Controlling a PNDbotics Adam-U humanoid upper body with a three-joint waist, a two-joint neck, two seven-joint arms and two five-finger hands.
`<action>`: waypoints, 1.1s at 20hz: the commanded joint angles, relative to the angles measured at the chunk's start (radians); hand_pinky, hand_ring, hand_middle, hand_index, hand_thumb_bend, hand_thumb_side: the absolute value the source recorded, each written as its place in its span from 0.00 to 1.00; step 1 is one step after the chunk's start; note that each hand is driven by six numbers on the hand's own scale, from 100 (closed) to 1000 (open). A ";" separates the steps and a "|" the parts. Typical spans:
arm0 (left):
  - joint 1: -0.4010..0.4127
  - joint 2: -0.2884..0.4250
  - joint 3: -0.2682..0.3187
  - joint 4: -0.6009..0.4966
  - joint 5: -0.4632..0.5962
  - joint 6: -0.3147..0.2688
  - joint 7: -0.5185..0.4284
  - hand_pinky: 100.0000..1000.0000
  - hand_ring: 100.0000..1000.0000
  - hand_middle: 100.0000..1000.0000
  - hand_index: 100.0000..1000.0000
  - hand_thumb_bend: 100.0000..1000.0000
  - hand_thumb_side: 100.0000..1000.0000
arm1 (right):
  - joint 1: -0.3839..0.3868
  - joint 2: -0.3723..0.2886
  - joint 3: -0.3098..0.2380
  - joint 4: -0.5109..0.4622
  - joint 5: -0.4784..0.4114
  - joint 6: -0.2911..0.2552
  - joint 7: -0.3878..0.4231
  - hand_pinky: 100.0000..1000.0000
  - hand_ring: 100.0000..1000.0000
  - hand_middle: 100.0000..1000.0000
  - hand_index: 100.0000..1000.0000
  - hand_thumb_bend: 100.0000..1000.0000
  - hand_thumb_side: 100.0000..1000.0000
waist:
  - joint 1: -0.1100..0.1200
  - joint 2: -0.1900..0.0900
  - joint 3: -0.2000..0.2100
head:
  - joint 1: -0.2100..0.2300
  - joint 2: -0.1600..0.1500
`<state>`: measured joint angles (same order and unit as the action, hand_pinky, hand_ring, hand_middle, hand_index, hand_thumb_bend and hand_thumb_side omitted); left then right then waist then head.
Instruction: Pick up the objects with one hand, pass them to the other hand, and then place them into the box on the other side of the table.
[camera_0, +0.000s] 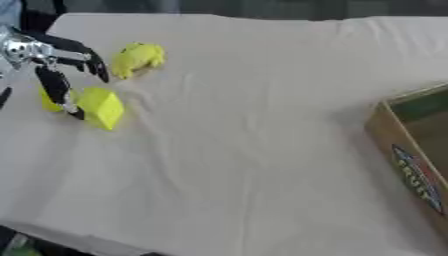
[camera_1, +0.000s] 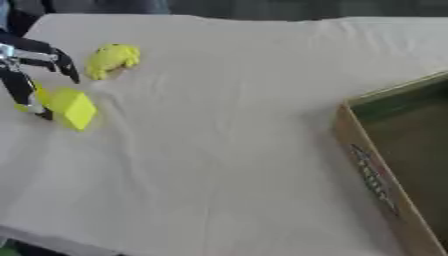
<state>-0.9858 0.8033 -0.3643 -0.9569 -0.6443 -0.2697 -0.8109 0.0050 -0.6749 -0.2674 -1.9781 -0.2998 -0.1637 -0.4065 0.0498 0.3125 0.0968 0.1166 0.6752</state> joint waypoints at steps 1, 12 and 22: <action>-0.017 0.035 0.012 0.002 -0.021 -0.016 0.012 0.84 0.86 0.76 0.78 0.64 0.00 | 0.010 -0.010 -0.017 -0.022 0.017 -0.014 0.000 1.00 0.89 1.00 1.00 0.00 0.47 | -0.003 -0.023 -0.002 | 0.009 0.003; -0.015 0.018 0.011 0.044 -0.028 -0.039 0.009 0.75 0.81 0.69 0.73 0.56 0.00 | 0.033 0.007 -0.025 -0.022 0.037 -0.021 -0.016 1.00 0.89 1.00 1.00 0.00 0.47 | -0.006 -0.023 -0.004 | 0.018 0.007; -0.017 0.006 0.010 0.065 -0.024 -0.049 0.037 0.64 0.70 0.48 0.58 0.50 0.00 | 0.034 0.006 -0.029 -0.022 0.035 -0.023 -0.025 1.00 0.89 1.00 1.00 0.00 0.47 | -0.008 -0.025 -0.001 | 0.024 0.010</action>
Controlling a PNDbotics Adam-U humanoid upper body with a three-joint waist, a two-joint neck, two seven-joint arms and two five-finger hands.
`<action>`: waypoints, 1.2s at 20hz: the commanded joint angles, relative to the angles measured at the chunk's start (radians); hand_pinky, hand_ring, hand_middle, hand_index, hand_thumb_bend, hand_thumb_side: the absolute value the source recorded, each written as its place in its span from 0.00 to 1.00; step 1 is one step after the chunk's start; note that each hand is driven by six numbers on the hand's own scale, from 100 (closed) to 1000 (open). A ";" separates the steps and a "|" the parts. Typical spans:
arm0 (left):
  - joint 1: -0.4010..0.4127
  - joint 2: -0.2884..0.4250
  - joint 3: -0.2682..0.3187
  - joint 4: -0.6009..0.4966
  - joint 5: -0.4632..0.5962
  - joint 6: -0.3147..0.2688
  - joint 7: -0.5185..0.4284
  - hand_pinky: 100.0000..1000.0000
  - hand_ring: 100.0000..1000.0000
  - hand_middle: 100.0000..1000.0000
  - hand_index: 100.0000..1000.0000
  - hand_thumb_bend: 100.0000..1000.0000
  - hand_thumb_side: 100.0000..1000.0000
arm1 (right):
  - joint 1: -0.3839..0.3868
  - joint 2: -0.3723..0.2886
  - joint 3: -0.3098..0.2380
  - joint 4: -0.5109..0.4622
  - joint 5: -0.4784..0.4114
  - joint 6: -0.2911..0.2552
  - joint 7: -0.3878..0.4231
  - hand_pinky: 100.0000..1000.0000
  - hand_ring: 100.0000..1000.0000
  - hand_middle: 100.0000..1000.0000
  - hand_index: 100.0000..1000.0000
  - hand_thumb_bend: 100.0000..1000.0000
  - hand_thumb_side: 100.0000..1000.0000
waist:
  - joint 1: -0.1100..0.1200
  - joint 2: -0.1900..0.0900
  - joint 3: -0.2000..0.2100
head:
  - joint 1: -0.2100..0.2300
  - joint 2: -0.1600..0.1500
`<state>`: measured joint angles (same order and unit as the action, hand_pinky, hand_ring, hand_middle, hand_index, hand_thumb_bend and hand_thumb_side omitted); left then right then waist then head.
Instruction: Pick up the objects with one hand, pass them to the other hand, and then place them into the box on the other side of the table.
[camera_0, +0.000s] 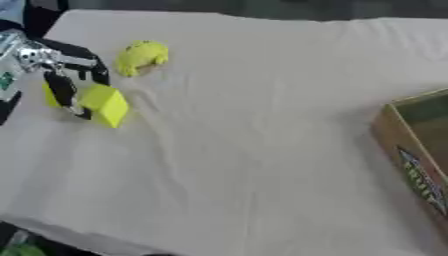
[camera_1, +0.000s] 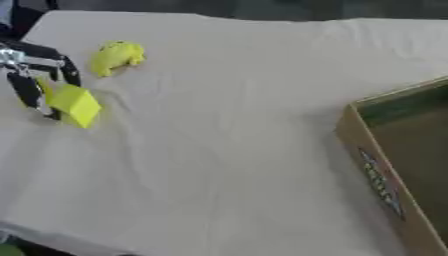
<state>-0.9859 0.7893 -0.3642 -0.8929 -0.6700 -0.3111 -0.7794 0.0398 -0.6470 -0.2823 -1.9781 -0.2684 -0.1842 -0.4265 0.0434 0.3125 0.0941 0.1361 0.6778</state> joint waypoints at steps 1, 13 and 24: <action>-0.016 0.020 0.011 0.001 0.003 -0.006 0.010 0.61 0.66 0.45 0.53 0.48 0.00 | -0.001 -0.023 -0.015 -0.022 0.003 -0.003 -0.007 1.00 0.89 1.00 1.00 0.00 0.47 | -0.002 -0.025 0.002 | 0.005 0.007; 0.077 0.088 0.141 -0.445 0.260 0.268 0.369 0.42 0.45 0.37 0.44 0.45 0.00 | -0.014 -0.075 -0.011 -0.022 -0.007 -0.015 0.009 1.00 0.89 1.00 1.00 0.00 0.47 | -0.011 -0.034 0.013 | -0.003 0.002; 0.179 -0.187 0.063 -0.697 0.452 0.528 0.769 0.35 0.40 0.36 0.43 0.33 0.00 | -0.076 -0.209 0.061 -0.022 0.022 0.004 0.122 1.00 0.89 1.00 1.00 0.00 0.43 | -0.028 -0.046 0.020 | -0.041 -0.009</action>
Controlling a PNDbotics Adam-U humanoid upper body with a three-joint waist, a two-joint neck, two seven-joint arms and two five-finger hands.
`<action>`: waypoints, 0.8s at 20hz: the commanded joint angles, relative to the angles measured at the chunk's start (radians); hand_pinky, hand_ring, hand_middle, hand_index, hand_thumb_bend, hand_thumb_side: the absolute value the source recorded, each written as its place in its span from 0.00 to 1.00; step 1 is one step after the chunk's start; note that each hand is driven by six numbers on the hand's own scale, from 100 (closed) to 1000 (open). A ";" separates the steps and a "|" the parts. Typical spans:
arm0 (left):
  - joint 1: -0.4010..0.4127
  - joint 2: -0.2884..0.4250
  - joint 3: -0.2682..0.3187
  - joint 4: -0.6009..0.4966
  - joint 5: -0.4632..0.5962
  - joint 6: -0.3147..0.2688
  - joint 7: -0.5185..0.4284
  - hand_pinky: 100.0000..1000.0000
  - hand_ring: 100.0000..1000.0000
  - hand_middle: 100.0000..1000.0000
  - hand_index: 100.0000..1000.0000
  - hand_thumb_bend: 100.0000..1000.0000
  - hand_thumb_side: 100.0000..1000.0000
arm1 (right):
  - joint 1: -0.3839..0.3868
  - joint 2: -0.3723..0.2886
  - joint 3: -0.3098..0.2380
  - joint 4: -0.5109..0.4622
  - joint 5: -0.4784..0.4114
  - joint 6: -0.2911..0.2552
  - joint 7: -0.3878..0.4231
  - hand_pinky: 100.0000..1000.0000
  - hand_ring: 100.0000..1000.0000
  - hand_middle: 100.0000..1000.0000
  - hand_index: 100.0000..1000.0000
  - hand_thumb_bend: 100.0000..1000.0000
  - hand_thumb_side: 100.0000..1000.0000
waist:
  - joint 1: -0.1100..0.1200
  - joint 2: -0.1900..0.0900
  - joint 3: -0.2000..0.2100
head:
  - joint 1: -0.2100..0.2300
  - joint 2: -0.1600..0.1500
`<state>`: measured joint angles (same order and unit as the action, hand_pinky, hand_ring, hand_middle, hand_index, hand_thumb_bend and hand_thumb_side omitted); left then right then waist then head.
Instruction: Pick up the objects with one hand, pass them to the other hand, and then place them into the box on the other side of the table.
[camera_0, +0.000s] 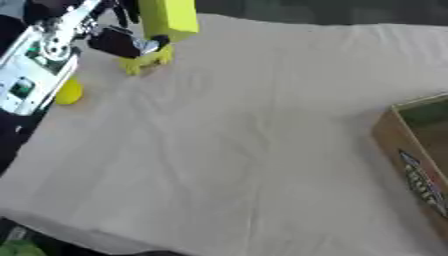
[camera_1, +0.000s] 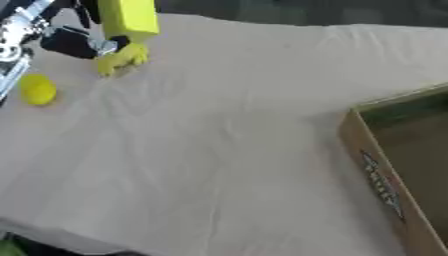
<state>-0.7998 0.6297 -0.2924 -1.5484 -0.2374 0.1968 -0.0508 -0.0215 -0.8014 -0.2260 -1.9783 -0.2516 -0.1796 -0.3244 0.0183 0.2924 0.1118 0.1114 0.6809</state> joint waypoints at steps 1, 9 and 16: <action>-0.003 -0.043 -0.014 -0.047 0.020 0.022 0.048 0.35 0.40 0.36 0.43 0.33 0.00 | -0.020 -0.059 0.009 -0.022 0.003 0.000 0.026 1.00 0.89 1.00 1.00 0.00 0.43 | -0.004 -0.026 0.003 | -0.024 -0.012; 0.032 -0.234 -0.022 -0.014 -0.036 0.003 0.130 0.34 0.38 0.35 0.42 0.28 0.00 | -0.055 -0.108 0.049 -0.022 0.034 0.007 0.093 0.98 0.89 1.00 1.00 0.00 0.39 | -0.019 -0.031 0.002 | -0.077 -0.030; 0.057 -0.366 -0.025 0.064 -0.202 -0.057 0.199 0.33 0.38 0.35 0.42 0.27 0.00 | -0.147 -0.235 0.182 -0.022 0.283 0.024 0.228 0.94 0.91 0.97 0.92 0.00 0.07 | -0.030 -0.037 -0.003 | -0.088 -0.036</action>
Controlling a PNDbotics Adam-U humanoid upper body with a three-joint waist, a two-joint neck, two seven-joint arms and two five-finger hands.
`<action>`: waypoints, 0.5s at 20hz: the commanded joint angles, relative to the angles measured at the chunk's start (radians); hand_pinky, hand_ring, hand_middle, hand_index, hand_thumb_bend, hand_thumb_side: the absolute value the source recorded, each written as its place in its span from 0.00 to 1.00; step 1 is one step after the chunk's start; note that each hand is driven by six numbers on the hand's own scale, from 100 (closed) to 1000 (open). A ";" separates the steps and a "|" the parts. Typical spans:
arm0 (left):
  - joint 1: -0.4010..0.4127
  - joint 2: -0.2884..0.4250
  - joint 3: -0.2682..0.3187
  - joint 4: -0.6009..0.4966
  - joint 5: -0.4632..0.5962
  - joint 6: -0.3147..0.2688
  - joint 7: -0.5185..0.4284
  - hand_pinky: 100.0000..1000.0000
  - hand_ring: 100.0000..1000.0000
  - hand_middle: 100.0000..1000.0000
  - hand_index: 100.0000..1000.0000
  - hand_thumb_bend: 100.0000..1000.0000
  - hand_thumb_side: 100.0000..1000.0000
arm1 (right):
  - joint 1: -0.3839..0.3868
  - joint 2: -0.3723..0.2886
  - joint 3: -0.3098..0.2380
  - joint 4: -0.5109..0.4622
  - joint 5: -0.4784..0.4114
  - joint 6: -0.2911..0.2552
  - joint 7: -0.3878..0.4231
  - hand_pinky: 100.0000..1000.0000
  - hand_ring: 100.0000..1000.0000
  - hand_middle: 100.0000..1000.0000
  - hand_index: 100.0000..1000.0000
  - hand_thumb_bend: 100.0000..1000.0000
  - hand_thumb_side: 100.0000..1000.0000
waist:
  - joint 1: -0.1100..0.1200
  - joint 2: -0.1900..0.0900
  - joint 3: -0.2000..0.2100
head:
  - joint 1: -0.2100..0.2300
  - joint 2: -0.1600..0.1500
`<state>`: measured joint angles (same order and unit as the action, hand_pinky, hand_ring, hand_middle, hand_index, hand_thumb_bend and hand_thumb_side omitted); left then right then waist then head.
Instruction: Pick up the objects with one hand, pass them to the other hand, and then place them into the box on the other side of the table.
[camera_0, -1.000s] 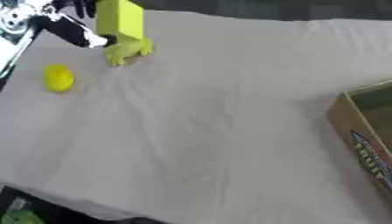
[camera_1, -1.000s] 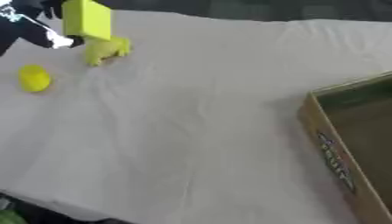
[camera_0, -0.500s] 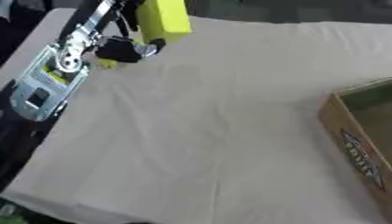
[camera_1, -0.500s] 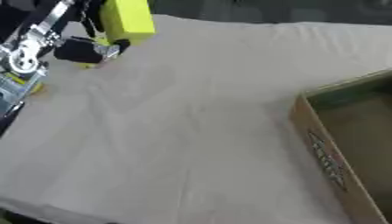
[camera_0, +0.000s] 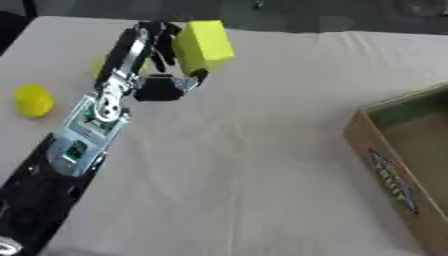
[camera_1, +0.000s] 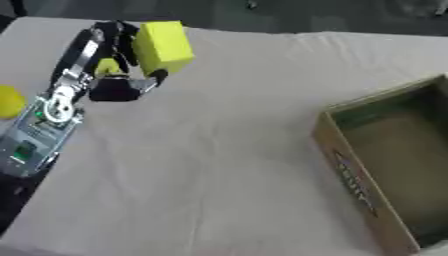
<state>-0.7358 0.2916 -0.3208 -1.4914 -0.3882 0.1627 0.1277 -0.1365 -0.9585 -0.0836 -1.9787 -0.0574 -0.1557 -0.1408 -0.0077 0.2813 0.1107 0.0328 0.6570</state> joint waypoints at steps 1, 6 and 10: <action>-0.004 -0.041 0.003 0.014 -0.071 -0.033 0.027 0.33 0.38 0.35 0.42 0.26 0.00 | -0.054 -0.089 0.066 -0.021 0.129 -0.002 0.066 0.94 0.91 0.97 0.92 0.00 0.06 | -0.005 -0.027 -0.002 | -0.015 -0.012; 0.011 -0.092 0.003 0.026 -0.137 -0.064 0.054 0.33 0.38 0.34 0.42 0.25 0.00 | -0.177 -0.104 0.186 -0.021 0.248 0.008 0.159 0.94 0.92 0.98 0.92 0.00 0.07 | -0.010 -0.031 0.002 | -0.045 -0.014; 0.020 -0.112 0.003 0.032 -0.171 -0.073 0.070 0.33 0.38 0.34 0.42 0.25 0.00 | -0.266 -0.091 0.259 -0.021 0.282 0.052 0.223 0.93 0.93 0.99 0.92 0.00 0.10 | -0.014 -0.038 0.004 | -0.054 -0.013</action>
<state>-0.7039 0.1824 -0.3232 -1.4510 -0.5464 0.0935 0.1896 -0.3876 -1.0190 0.1651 -1.9832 0.2084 -0.1142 0.0628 -0.0201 0.2697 0.1139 -0.0163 0.6558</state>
